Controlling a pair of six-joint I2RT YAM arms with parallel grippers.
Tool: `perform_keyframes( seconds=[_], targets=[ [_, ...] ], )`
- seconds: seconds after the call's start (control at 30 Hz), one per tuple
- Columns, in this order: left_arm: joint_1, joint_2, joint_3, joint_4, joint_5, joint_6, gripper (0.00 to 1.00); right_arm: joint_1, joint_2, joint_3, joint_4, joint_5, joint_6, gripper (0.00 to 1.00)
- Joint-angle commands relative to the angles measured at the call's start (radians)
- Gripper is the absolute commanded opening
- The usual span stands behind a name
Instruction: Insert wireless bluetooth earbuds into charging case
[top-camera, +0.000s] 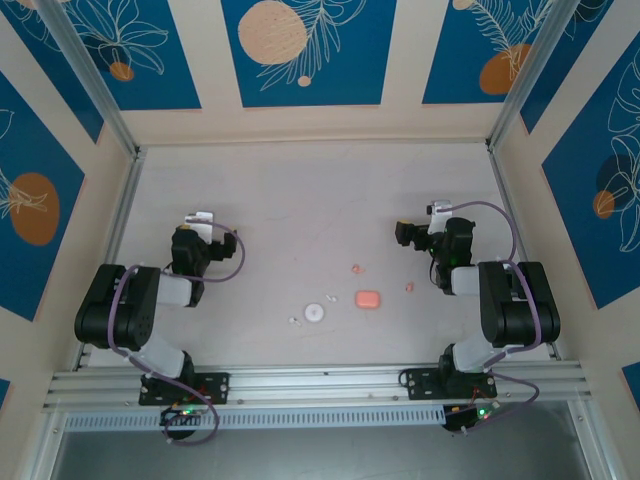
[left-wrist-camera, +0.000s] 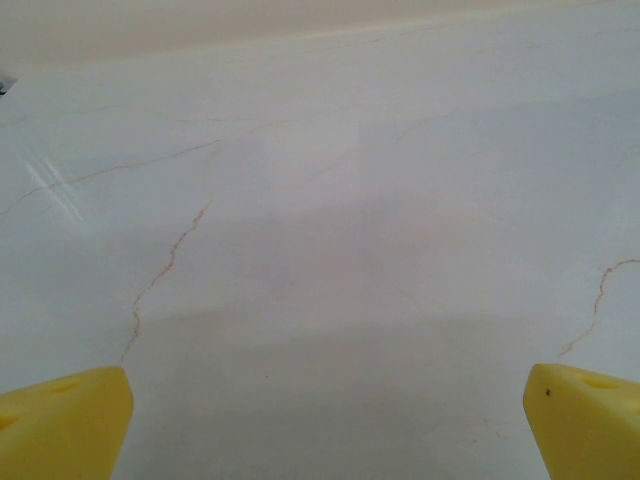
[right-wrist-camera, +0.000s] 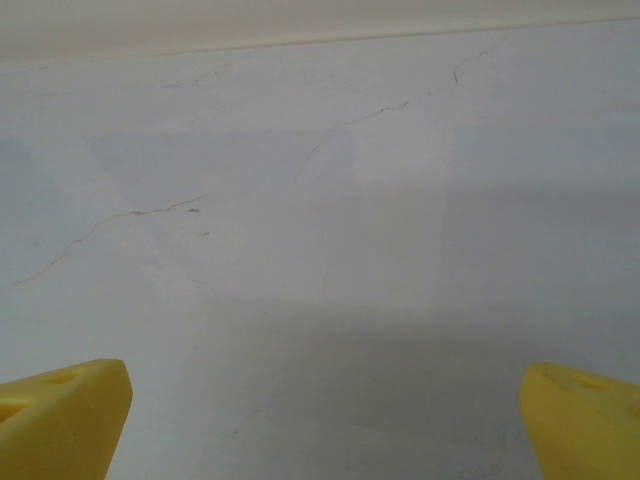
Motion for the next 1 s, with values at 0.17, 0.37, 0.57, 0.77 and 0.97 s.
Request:
perform_keyframes(
  seconds=[0.17, 0.37, 0.57, 0.77, 0.97],
  targets=[
    [0.012, -0.18, 0.051, -0.209, 0.008, 0.016, 0.92, 0.029, -0.21, 0.245, -0.675, 0.121, 0.127, 0.99],
    [-0.017, -0.358, 0.196, -0.604, 0.104, -0.094, 0.85, 0.075, -0.334, 0.446, -1.261, -0.003, 0.184, 0.99],
    [-0.139, -0.4, 0.336, -0.916, 0.158, -0.109, 0.82, 0.249, -0.494, 0.517, -1.647, 0.018, 0.353, 0.91],
    [-0.214, -0.36, 0.439, -1.097, 0.195, -0.087, 0.82, 0.415, -0.448, 0.516, -1.803, -0.009, 0.517, 0.8],
    [-0.233, -0.338, 0.429, -1.105, 0.191, -0.101, 0.82, 0.57, -0.307, 0.508, -1.817, 0.054, 0.585, 0.8]
  ],
)
